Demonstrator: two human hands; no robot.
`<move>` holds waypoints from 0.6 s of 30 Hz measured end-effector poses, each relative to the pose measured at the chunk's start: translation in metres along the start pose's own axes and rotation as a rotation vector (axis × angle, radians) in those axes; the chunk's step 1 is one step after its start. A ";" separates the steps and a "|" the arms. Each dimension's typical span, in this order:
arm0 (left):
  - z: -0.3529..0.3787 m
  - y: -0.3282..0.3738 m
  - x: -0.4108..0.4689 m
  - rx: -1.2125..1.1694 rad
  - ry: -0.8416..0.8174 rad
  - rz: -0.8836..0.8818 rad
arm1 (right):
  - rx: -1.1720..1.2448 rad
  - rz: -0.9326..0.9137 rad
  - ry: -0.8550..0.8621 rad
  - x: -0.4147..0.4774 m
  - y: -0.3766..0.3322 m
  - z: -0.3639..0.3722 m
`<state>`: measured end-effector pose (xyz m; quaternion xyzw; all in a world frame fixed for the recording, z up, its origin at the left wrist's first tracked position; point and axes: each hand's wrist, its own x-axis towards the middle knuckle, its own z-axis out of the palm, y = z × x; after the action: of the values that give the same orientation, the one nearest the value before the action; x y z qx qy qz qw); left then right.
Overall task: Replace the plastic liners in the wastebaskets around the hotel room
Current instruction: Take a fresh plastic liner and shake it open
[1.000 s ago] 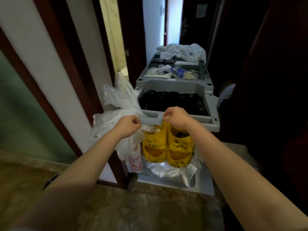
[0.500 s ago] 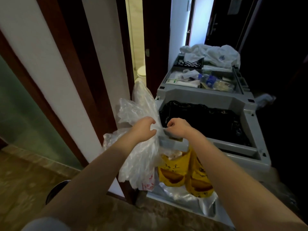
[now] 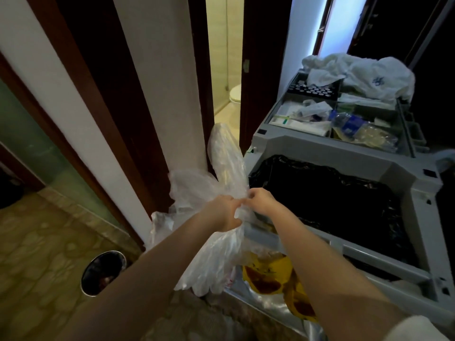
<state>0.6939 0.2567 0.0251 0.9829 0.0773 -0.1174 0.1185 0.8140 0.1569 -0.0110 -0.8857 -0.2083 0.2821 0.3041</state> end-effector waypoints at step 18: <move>-0.047 0.054 0.028 -0.057 0.497 -0.268 | 0.523 -0.255 0.301 -0.015 -0.018 -0.098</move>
<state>0.7409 0.2206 0.0743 0.9589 0.2366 0.1145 0.1068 0.8601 0.1205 0.0704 -0.7762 -0.1908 0.1516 0.5815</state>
